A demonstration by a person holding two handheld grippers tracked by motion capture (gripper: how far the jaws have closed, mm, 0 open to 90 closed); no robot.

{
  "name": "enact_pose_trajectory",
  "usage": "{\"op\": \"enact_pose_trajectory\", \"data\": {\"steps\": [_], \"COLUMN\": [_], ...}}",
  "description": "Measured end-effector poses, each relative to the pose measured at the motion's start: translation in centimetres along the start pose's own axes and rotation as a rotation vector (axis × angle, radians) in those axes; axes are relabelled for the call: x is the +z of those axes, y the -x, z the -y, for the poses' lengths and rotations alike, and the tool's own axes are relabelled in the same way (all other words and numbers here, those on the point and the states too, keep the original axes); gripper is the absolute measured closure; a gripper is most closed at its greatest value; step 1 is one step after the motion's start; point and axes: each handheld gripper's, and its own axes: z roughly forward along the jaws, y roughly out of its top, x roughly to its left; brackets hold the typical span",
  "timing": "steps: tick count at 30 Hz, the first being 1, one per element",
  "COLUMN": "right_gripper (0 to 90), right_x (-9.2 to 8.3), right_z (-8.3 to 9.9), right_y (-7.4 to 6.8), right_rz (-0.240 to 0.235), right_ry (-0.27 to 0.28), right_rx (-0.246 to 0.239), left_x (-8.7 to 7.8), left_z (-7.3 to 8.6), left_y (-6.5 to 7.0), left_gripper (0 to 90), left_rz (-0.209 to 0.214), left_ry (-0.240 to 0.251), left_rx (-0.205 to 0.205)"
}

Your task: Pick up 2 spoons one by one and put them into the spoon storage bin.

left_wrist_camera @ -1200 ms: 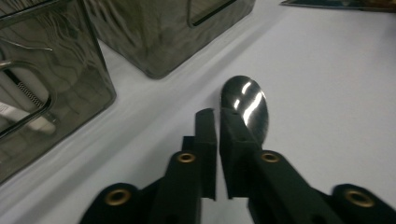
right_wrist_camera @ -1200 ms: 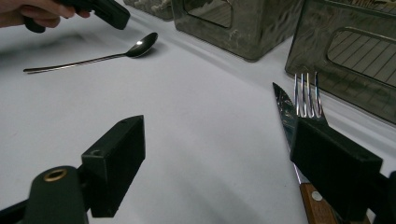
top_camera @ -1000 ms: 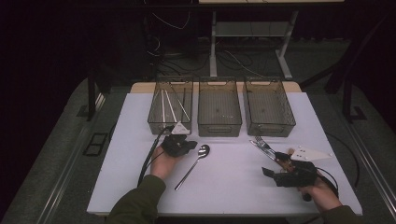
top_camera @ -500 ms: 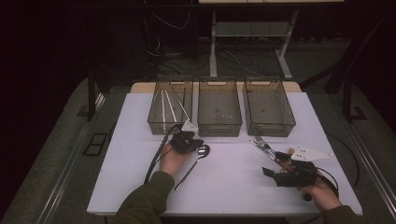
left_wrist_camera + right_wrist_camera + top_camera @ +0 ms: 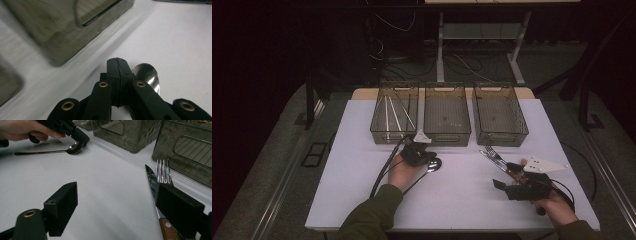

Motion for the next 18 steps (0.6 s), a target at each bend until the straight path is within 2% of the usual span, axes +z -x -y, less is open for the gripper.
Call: {"op": "enact_pose_trajectory", "data": {"steps": [8, 13, 18], "right_gripper": [18.2, 18.2, 18.2], "right_x": [0.0, 0.0, -0.1], "right_z": [0.0, 0.0, 0.0], "right_y": [0.0, 0.0, 0.0], "right_rz": [0.000, 0.001, 0.004], "right_ry": [0.002, -0.002, 0.001], "right_rx": [-0.005, -0.006, -0.008], "left_x": [0.9, 0.7, -0.2], "left_z": [-0.6, -0.5, -0.6], "left_y": [1.4, 1.2, 0.8], "left_gripper": [89.3, 89.1, 83.2], "left_rz": [0.037, 0.039, 0.040], "left_ry": [-0.003, 0.002, 0.037], "left_rx": [0.044, 0.034, 0.014]}}
